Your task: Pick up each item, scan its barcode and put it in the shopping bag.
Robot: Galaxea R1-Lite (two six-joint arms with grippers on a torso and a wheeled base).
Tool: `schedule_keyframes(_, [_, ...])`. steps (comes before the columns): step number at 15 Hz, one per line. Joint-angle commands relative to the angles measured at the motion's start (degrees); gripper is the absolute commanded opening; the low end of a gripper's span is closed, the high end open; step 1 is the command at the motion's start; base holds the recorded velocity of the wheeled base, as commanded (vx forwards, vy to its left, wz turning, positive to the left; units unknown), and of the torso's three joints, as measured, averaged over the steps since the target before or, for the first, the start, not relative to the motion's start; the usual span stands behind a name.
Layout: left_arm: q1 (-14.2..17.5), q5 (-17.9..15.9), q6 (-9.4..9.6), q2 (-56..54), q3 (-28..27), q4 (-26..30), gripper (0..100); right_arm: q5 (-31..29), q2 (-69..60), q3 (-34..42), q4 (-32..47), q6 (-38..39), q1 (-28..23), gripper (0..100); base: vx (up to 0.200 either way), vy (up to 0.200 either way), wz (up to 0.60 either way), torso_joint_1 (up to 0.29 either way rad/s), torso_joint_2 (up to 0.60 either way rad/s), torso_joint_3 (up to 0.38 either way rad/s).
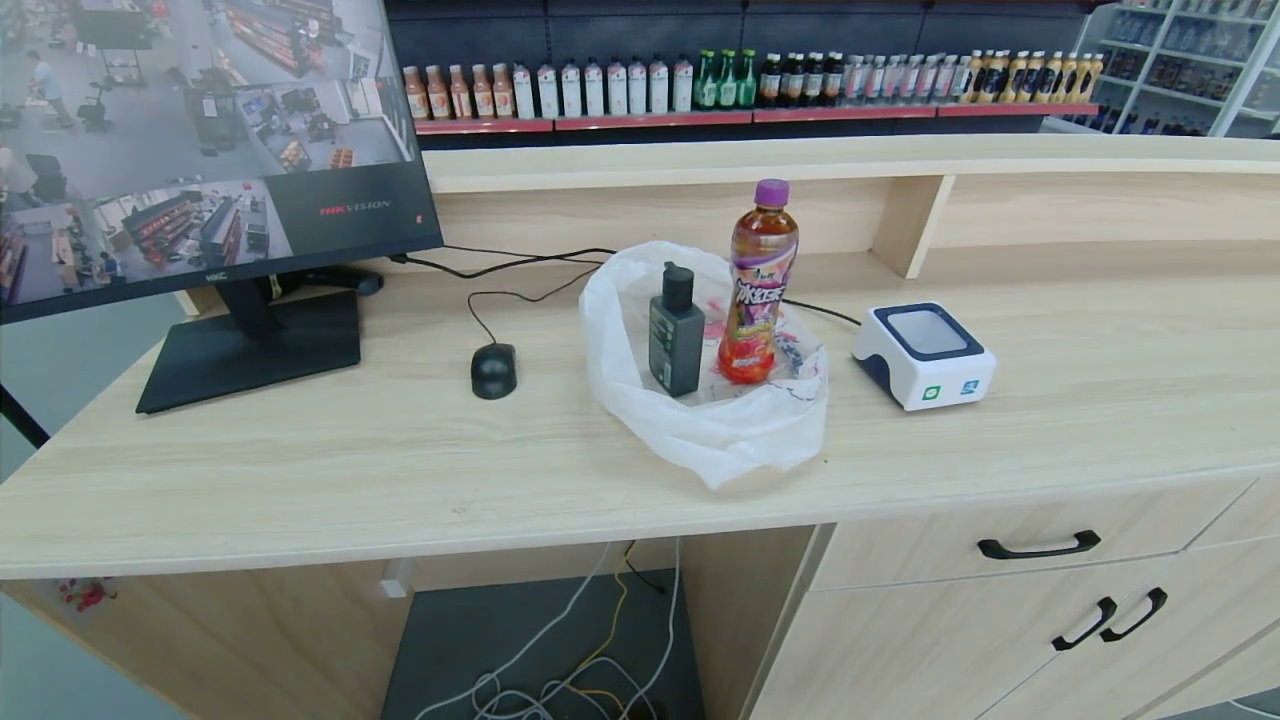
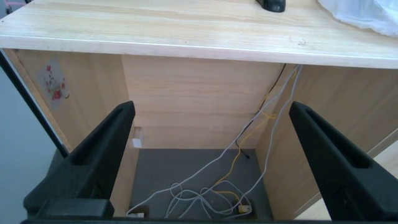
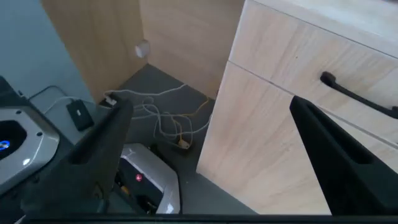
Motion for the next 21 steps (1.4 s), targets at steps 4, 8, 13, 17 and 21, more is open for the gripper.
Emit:
schedule_keyframes(4, [0.01,0.02,-0.08,-0.02,0.0,0.0,100,2.05,-3.78,-0.31,0.39,1.26,-31.65,100,0.0,0.0,0.0,0.0,0.0,0.0])
schedule_keyframes(8, [0.01,0.02,-0.17,-0.02,0.0,0.0,100,3.01,-8.0,-0.13,-0.05,3.55,-31.65,100,0.0,0.0,0.0,0.0,0.0,0.0])
schedule_keyframes(13, [0.01,0.02,-0.17,-0.02,0.0,0.0,100,3.45,-9.06,-0.04,-0.14,3.11,-32.09,100,-0.04,0.0,0.0,0.0,0.0,0.0])
schedule_keyframes(17, [0.01,0.02,0.09,-0.02,0.0,0.0,100,3.45,-9.06,-0.04,-0.14,2.84,-32.09,100,0.0,0.0,0.0,0.0,0.0,0.0])
schedule_keyframes(21, [0.01,0.02,-0.17,-0.02,0.0,0.0,100,3.36,-9.06,-0.04,-0.14,3.2,-32.09,100,0.0,0.0,0.0,0.0,0.0,0.0])
